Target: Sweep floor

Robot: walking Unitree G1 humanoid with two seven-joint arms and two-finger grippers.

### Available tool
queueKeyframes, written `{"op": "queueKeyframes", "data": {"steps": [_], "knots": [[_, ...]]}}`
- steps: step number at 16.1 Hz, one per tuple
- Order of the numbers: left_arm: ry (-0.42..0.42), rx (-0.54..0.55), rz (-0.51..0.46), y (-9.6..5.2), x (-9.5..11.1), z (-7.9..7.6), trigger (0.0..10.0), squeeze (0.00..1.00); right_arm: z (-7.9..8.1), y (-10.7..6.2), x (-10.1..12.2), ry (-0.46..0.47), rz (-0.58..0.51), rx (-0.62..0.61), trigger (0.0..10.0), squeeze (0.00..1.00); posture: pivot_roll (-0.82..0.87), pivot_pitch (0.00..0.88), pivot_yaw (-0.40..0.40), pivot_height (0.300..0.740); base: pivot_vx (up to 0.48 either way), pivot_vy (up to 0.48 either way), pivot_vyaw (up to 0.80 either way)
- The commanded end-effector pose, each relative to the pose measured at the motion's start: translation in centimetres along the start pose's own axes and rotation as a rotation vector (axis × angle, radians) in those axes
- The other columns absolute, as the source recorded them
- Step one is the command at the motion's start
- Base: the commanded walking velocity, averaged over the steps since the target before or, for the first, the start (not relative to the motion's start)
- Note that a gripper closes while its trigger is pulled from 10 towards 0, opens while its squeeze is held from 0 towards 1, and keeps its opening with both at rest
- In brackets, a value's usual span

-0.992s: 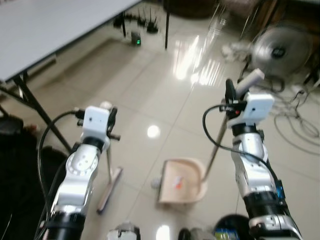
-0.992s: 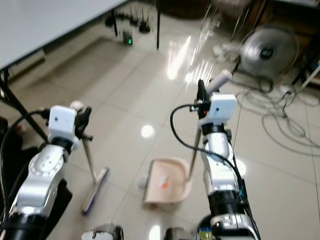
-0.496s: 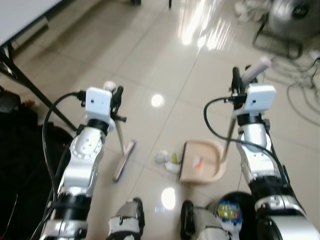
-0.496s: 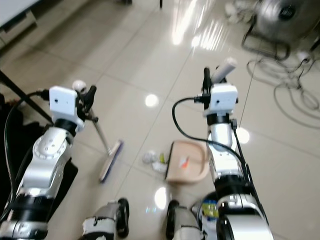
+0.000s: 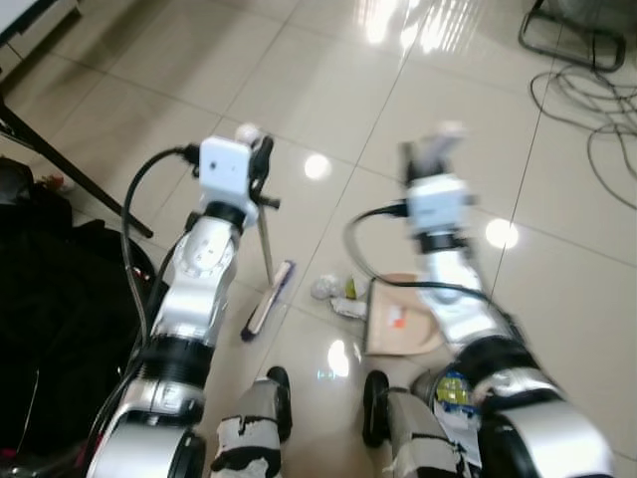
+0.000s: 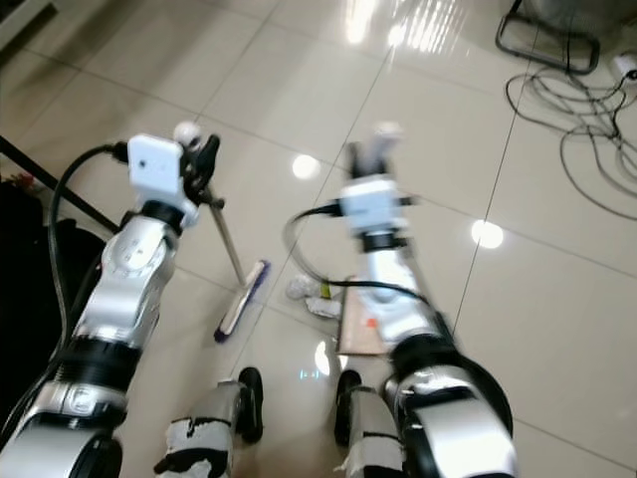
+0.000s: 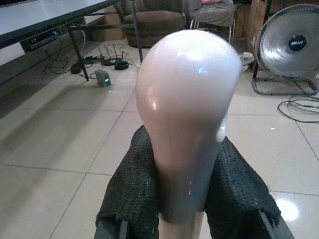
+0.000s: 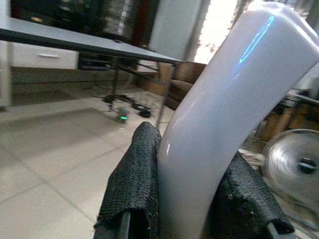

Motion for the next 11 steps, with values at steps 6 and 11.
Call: {"op": "queueKeyframes", "data": {"steps": [6,11], "knots": [[-0.030,0.024,0.043,0.4,-1.6,-0.1,10.0,0.00,5.6,-1.6,1.3,0.094,-0.052,0.100,10.0,0.00,0.28,0.421,0.047,0.740,0.000,0.000,0.00],[-0.149,-0.030,-0.034,1.4,0.7,-1.3,10.0,0.00,5.9,-2.2,0.9,0.103,-0.032,0.107,10.0,0.00,0.26,0.413,0.033,0.740,0.000,0.000,0.00]]}}
Point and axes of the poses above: a point about 5 cm out from each wrist's last joint towards the gripper, its own y axis pointing out of the wrist towards the gripper, its own x axis along the axis of the wrist's last joint, z = x × y, the point moved 4 cm from there along y, pointing out of the wrist towards the gripper, and after that the axes turned 4 degrees about y, right-handed, at the moved point
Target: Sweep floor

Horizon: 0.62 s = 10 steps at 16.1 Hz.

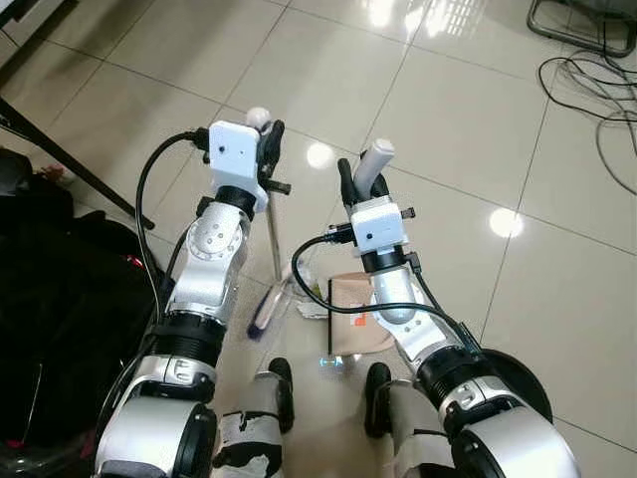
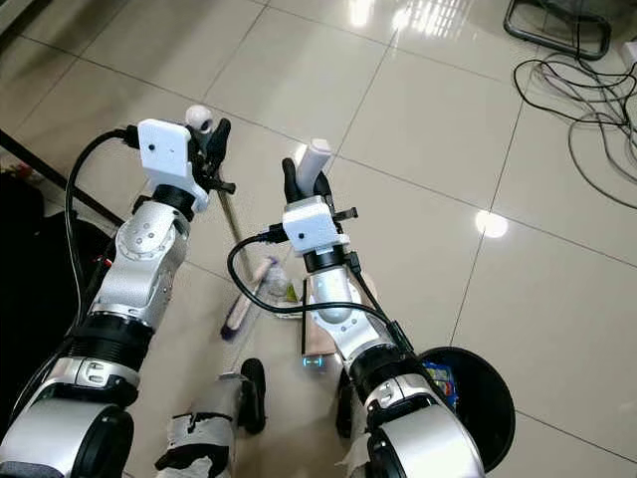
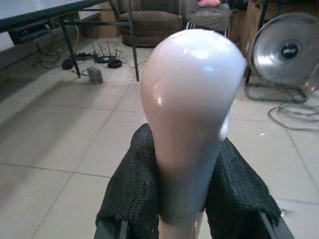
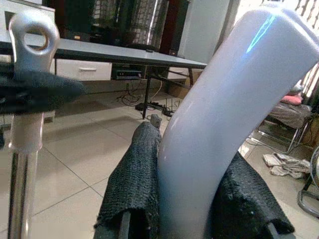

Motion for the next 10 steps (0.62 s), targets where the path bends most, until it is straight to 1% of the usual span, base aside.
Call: {"op": "queueKeyframes", "data": {"steps": [1,2,3,4,6,7,8,9,10], "knots": [[-0.124,-0.018,-0.031,0.3,1.1,-1.0,10.0,0.00,0.3,-0.7,-0.5,0.014,0.018,0.001,10.0,0.00,0.26,0.413,0.034,0.740,0.000,0.000,0.00],[-0.165,-0.025,-0.050,0.5,2.0,-1.3,10.0,0.00,0.2,-0.6,-0.5,0.013,0.019,-0.004,10.0,0.00,0.26,0.413,0.034,0.740,0.000,0.000,0.00],[-0.251,-0.049,-0.082,0.9,3.8,-2.0,10.0,0.00,0.0,-0.5,-0.5,0.012,0.024,-0.007,10.0,0.00,0.26,0.408,0.030,0.740,0.000,0.000,0.00],[-0.283,-0.072,-0.101,0.9,4.7,-2.4,10.0,0.00,0.0,-0.5,-0.6,0.010,0.028,-0.006,10.0,0.00,0.26,0.403,0.027,0.740,0.000,0.000,0.00],[-0.283,-0.118,-0.118,0.8,5.7,-2.5,10.0,0.00,0.0,-0.5,-0.7,0.009,0.031,-0.005,10.0,0.00,0.25,0.403,0.025,0.740,0.000,0.000,0.00],[-0.280,-0.128,-0.118,0.7,5.8,-2.5,10.0,0.00,0.0,-0.5,-0.7,0.009,0.031,-0.004,10.0,0.00,0.25,0.403,0.025,0.740,0.000,0.000,0.00],[-0.255,-0.169,-0.123,0.5,6.4,-2.2,10.0,0.00,-0.1,-0.6,-0.8,0.007,0.033,-0.001,10.0,0.00,0.25,0.394,0.024,0.740,0.000,0.000,0.00],[-0.234,-0.234,-0.126,0.2,7.2,-1.7,10.0,0.00,-0.2,-0.6,-0.8,0.004,0.033,0.002,10.0,0.00,0.25,0.387,0.024,0.740,0.000,0.000,0.00],[-0.238,-0.321,-0.129,-0.3,8.2,-1.5,10.0,0.00,-0.3,-0.6,-0.8,0.000,0.033,0.005,10.0,0.00,0.25,0.384,0.025,0.740,0.000,0.000,0.00]]}}
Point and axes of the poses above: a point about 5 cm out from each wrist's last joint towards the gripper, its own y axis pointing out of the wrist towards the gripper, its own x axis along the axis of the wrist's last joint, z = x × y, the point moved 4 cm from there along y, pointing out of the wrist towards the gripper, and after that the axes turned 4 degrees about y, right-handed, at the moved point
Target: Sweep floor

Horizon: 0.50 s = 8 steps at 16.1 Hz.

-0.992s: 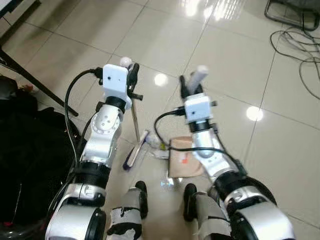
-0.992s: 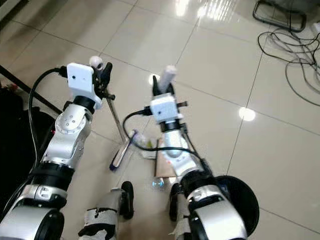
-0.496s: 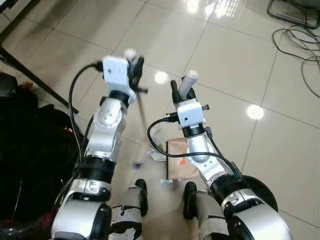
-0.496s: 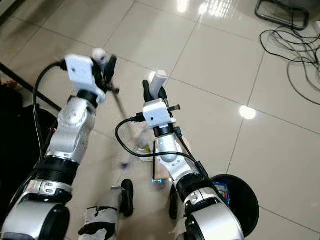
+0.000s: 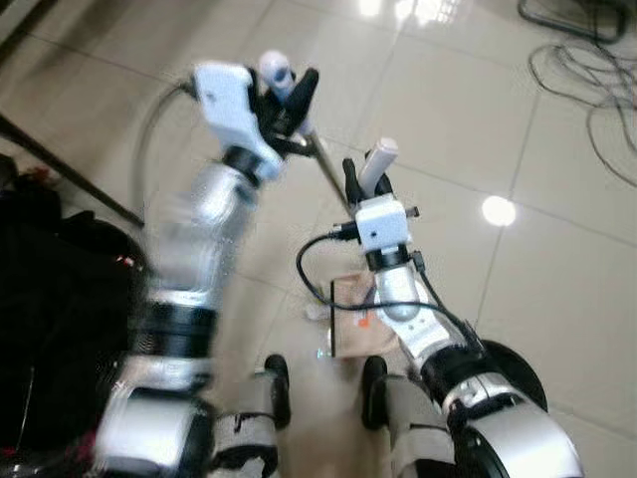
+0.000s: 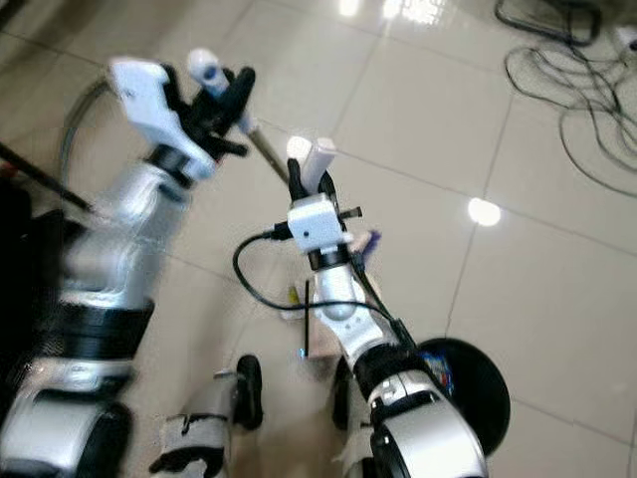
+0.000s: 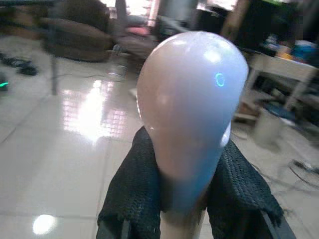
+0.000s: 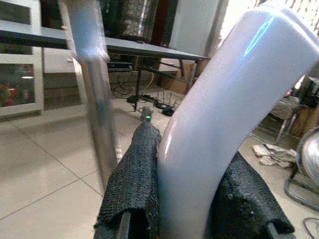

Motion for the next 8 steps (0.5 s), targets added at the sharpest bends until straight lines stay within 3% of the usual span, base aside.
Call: {"op": "queueKeyframes", "data": {"steps": [1,2,4,6,8], "knots": [[-0.024,-0.099,-0.009,-0.6,1.0,-0.9,10.0,0.00,0.3,-0.7,-0.6,0.007,0.030,0.012,10.0,0.00,0.26,0.379,0.026,0.740,0.000,0.000,0.00],[-0.022,-0.207,0.012,-1.4,1.8,-1.2,10.0,0.00,0.1,-0.7,-0.8,0.001,0.035,0.014,10.0,0.00,0.26,0.377,0.026,0.740,0.000,0.000,0.00],[-0.012,-0.295,0.026,-2.4,2.8,-1.1,10.0,0.00,-0.1,-0.8,-0.9,-0.006,0.039,0.013,10.0,0.00,0.26,0.370,0.026,0.740,0.000,0.000,0.00],[0.105,-0.198,-0.049,-2.3,5.3,2.2,10.0,0.00,-0.3,-0.9,-0.9,-0.006,0.037,0.012,10.0,0.00,0.26,0.360,0.024,0.740,0.000,0.000,0.00],[0.179,-0.101,-0.056,-2.2,5.5,4.0,10.0,0.00,-0.1,-1.1,-1.0,0.006,0.038,0.020,10.0,0.00,0.26,0.357,0.022,0.740,0.000,0.000,0.00]]}}
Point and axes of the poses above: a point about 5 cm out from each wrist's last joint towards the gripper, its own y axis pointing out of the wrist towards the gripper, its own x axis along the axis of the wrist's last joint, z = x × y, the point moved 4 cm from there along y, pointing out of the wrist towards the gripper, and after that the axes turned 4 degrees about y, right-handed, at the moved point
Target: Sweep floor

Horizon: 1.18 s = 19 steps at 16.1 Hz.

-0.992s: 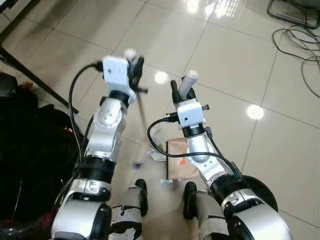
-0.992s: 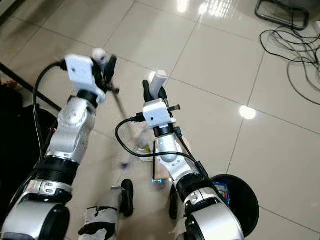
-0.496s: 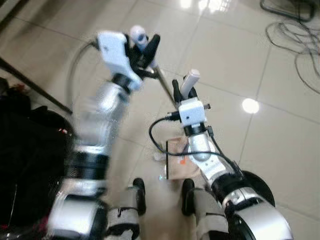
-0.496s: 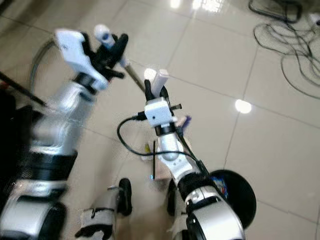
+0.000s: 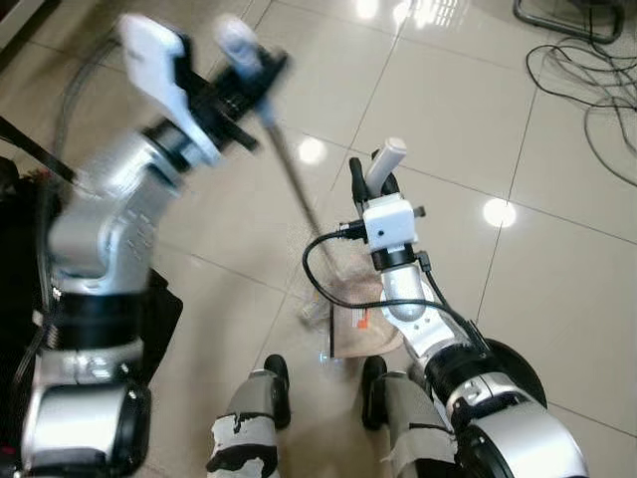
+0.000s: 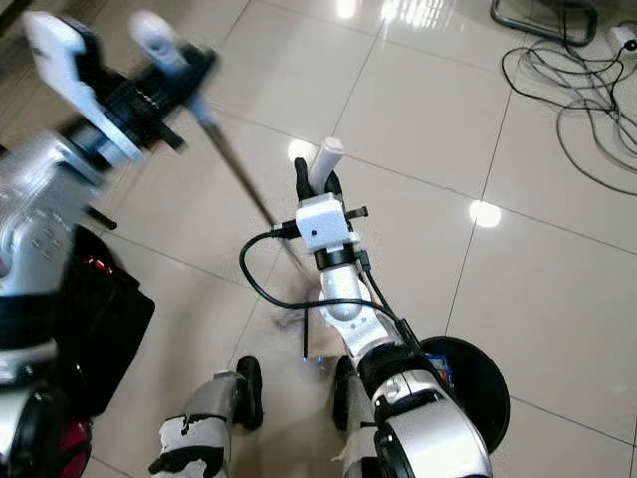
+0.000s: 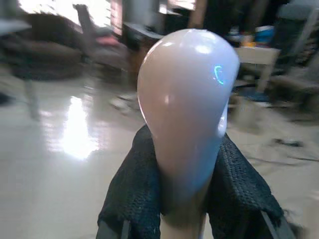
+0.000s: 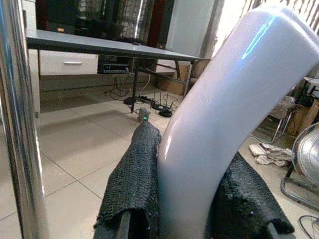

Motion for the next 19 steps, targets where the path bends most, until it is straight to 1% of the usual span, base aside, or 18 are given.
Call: {"op": "queueKeyframes", "data": {"steps": [1,2,3,4,5,6,7,8,9,10,11,13,14,15,16,17,18,19], "knots": [[0.059,0.043,-0.037,-0.2,1.0,0.8,10.0,0.00,0.5,-1.0,-0.8,0.007,0.036,0.023,10.0,0.00,0.26,0.357,0.022,0.740,0.000,0.000,0.00],[0.112,0.082,-0.003,-0.4,0.2,1.2,10.0,0.00,0.5,-1.1,-0.8,0.013,0.038,0.020,10.0,0.00,0.25,0.351,0.019,0.740,0.000,0.000,0.00],[0.186,0.099,0.072,-1.0,-1.9,1.0,10.0,0.00,0.3,-1.4,-0.9,0.016,0.041,0.010,10.0,0.00,0.25,0.344,0.020,0.740,0.000,0.000,0.00],[0.211,0.077,0.128,-1.4,-3.6,0.3,10.0,0.00,-0.1,-1.4,-0.9,0.020,0.037,-0.006,10.0,0.00,0.24,0.344,0.019,0.740,0.000,0.000,0.00],[0.221,0.064,0.148,-1.6,-4.3,0.0,10.0,0.00,-0.3,-1.4,-0.8,0.023,0.034,-0.014,10.0,0.00,0.24,0.344,0.017,0.740,0.000,0.000,0.00],[0.250,0.049,0.204,-2.2,-6.2,-0.9,10.0,0.00,-1.1,-1.1,-0.4,0.072,0.017,-0.055,10.0,0.00,0.24,0.340,0.015,0.740,0.000,0.000,0.00],[0.256,0.048,0.213,-2.3,-6.6,-1.1,10.0,0.00,-1.3,-1.1,-0.3,0.087,0.011,-0.065,10.0,0.00,0.24,0.340,0.015,0.740,0.000,0.000,0.00],[0.249,0.054,0.260,-3.2,-8.6,-2.1,10.0,0.00,-2.4,-0.5,0.9,0.150,-0.040,-0.113,10.0,0.00,0.21,0.338,0.011,0.740,0.000,0.000,0.00],[0.251,0.081,0.293,-4.0,-9.7,-2.2,10.0,0.00,-3.0,-0.2,1.8,0.209,-0.074,-0.142,10.0,0.00,0.20,0.339,0.007,0.740,0.000,0.000,0.00],[0.261,0.112,0.310,-4.4,-10.1,-1.8,10.0,0.00,-3.1,-0.2,2.0,0.233,-0.083,-0.151,10.0,0.00,0.20,0.337,0.003,0.740,0.000,0.000,0.00],[0.304,0.178,0.336,-5.2,-10.4,-0.5,10.0,0.00,-3.0,-0.3,2.1,0.274,-0.077,-0.162,10.0,0.00,0.19,0.329,-0.003,0.740,0.000,0.000,0.00],[0.361,0.249,0.347,-5.7,-9.9,1.3,10.0,0.00,-2.3,-0.4,1.9,0.290,-0.059,-0.137,10.0,0.00,0.20,0.326,-0.012,0.740,0.000,0.000,0.00],[0.405,0.301,0.350,-6.2,-9.2,3.0,10.0,0.00,-1.7,-0.5,2.0,0.297,-0.057,-0.105,10.0,0.00,0.21,0.322,-0.018,0.740,0.000,0.000,0.00],[0.421,0.319,0.348,-6.3,-8.8,3.6,10.0,0.00,-1.7,-0.5,2.2,0.303,-0.061,-0.089,10.0,0.00,0.21,0.317,-0.022,0.740,0.000,0.000,0.00],[0.434,0.326,0.347,-6.4,-8.6,3.9,10.0,0.00,-1.7,-0.4,2.5,0.305,-0.070,-0.078,10.0,0.00,0.21,0.312,-0.026,0.740,0.000,0.000,0.00],[0.457,0.344,0.354,-6.9,-8.5,4.6,10.0,0.00,-2.1,-0.2,3.2,0.282,-0.100,-0.050,10.0,0.00,0.21,0.310,-0.029,0.740,0.000,0.000,0.00],[0.465,0.354,0.358,-7.2,-8.6,4.7,10.0,0.00,-2.4,-0.2,3.6,0.263,-0.118,-0.039,10.0,0.00,0.20,0.309,-0.030,0.740,0.000,0.000,0.00],[0.462,0.370,0.362,-7.5,-8.9,4.7,10.0,0.00,-3.2,-0.1,4.0,0.222,-0.144,-0.035,10.0,0.00,0.19,0.304,-0.035,0.740,0.000,0.000,0.00]]}}
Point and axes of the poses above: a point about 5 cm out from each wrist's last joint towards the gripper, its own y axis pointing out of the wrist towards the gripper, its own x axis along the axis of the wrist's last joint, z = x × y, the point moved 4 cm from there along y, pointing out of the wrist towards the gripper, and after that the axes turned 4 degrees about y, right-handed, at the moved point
